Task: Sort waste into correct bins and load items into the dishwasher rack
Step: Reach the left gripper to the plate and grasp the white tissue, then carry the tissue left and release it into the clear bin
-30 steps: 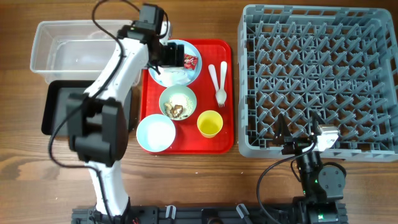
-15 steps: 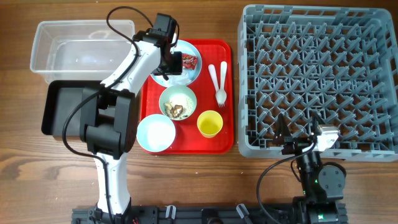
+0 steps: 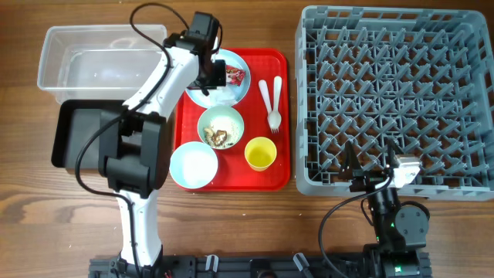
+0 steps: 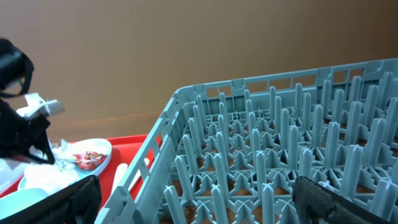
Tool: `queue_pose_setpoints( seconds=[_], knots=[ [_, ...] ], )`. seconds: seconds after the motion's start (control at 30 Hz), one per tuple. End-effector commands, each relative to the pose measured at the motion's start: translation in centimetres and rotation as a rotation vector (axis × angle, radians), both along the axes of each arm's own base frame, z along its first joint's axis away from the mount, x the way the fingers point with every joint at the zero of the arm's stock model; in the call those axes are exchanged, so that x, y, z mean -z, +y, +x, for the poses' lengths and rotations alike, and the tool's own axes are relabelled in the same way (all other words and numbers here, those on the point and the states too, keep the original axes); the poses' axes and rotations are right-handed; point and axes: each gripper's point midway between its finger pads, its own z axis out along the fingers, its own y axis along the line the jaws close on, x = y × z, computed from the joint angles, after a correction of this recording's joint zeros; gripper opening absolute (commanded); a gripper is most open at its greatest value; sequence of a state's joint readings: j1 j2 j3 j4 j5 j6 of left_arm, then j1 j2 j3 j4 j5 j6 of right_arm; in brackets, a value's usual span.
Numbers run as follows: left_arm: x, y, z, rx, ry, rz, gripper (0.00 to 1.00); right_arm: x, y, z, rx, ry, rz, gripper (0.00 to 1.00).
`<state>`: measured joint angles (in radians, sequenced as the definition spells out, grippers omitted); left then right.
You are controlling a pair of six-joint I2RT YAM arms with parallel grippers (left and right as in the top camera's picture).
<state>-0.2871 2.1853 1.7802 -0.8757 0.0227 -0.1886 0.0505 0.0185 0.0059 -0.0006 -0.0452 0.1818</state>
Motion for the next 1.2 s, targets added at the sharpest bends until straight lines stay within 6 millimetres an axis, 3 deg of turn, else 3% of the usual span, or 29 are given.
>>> queue_pose_setpoints(
  seconds=[0.0,0.27,0.4,0.53,0.63,0.8,0.9,0.93,0.97,1.07,1.1,1.17],
  knots=[
    [-7.6,-0.1,1.4,-0.014,-0.159,-0.037,0.04,-0.1,0.2,0.0,-0.010,-0.005,0.009,1.00],
    [-13.9,1.1,1.1,-0.038,-0.285,-0.072,0.04,-0.1,0.2,0.0,-0.011,-0.005,0.009,0.99],
    [-17.5,4.5,1.3,-0.105,-0.363,-0.077,0.04,-0.1,0.2,0.0,-0.010,-0.005,0.009,1.00],
    [-19.5,9.5,1.5,-0.201,-0.412,-0.060,0.04,-0.1,0.2,0.0,-0.010,-0.005,0.009,1.00],
    [-19.4,13.8,1.8,-0.262,-0.414,-0.027,0.04,-0.1,0.2,0.0,-0.010,-0.005,0.008,1.00],
    [-16.6,20.5,2.0,-0.353,-0.359,0.026,0.04,-0.1,0.2,0.0,-0.010,-0.005,0.010,1.00],
    [-14.9,22.6,2.4,-0.394,-0.334,0.034,0.06,-0.1,0.2,0.0,-0.010,-0.005,0.009,1.00],
    [-14.3,23.2,2.5,-0.404,-0.326,0.035,0.13,-0.1,0.2,0.0,-0.010,-0.005,0.009,1.00],
    [-13.3,23.8,2.8,-0.414,-0.312,0.036,0.36,-0.1,0.2,0.0,-0.010,-0.005,0.009,1.00],
    [-12.2,23.9,3.1,-0.415,-0.293,0.036,0.77,-0.1,0.2,0.0,-0.010,-0.005,0.009,1.00],
    [-12.1,23.8,3.1,-0.414,-0.292,0.036,0.85,-0.1,0.2,0.0,-0.010,-0.005,0.009,1.00],
    [-12.2,23.6,3.2,-0.409,-0.296,0.034,0.91,-0.1,0.2,0.0,-0.010,-0.005,0.009,1.00]
  ],
)
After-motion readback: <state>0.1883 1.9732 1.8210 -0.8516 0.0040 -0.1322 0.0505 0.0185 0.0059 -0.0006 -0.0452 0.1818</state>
